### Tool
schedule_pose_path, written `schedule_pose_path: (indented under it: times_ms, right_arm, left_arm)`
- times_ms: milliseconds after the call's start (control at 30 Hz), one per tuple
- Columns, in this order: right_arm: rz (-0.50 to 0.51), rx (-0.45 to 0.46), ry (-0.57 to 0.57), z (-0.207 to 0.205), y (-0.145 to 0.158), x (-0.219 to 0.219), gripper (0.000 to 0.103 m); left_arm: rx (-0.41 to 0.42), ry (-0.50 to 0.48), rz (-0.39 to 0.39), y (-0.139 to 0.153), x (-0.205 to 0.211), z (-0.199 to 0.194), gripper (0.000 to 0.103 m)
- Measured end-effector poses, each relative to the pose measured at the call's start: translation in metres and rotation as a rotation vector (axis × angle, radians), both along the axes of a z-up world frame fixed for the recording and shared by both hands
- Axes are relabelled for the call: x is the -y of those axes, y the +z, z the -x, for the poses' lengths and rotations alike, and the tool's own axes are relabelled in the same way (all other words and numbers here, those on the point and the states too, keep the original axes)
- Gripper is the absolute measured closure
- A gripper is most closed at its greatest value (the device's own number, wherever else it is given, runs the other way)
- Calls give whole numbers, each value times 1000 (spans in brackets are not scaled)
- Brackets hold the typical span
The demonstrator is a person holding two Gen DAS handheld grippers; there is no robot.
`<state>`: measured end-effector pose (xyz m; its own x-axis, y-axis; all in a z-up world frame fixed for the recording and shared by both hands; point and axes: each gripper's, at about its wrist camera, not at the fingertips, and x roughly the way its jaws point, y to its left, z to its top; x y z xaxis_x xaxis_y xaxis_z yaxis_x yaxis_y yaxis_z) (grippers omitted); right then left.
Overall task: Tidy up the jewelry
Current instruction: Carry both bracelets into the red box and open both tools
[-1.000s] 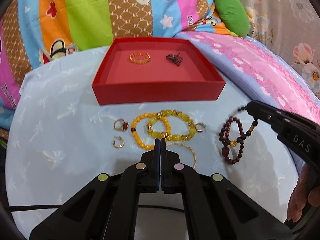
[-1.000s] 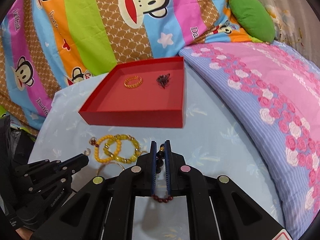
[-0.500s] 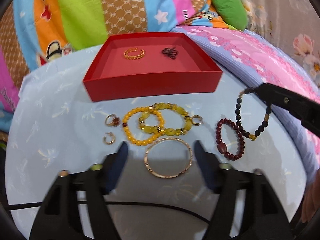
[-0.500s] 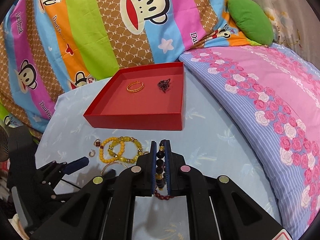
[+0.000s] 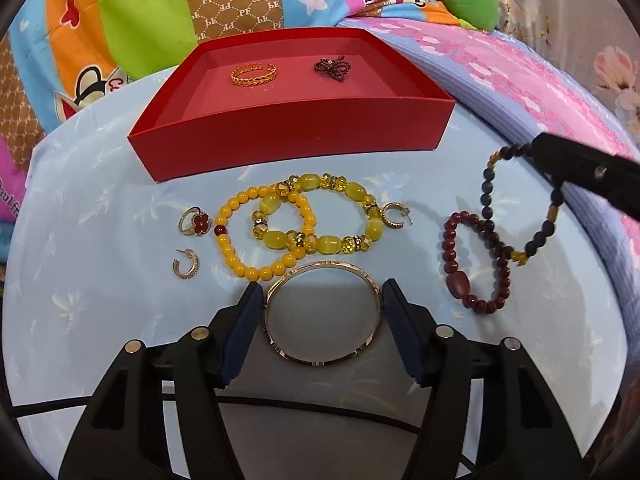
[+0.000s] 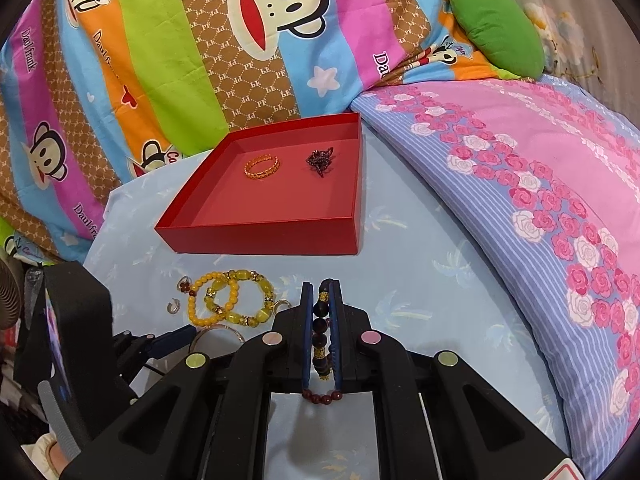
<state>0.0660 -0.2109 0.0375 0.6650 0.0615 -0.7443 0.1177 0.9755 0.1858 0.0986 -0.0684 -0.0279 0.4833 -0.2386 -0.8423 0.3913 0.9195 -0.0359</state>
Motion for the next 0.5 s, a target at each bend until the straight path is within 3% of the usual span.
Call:
schedule_pose_path:
  times_ms: [167,267,500]
  right_arm:
    - [-13,6,15,-4,6,-1,95]
    - [-41,17,32,-17,17,1,95]
    - [-59,86,106,-86,62,-4,95]
  left_arm:
    - [29,20,56,27,-13,0,44]
    - [92,27,93,62,-21,-7,44]
    - [218,49,111,121,-24,-60,44]
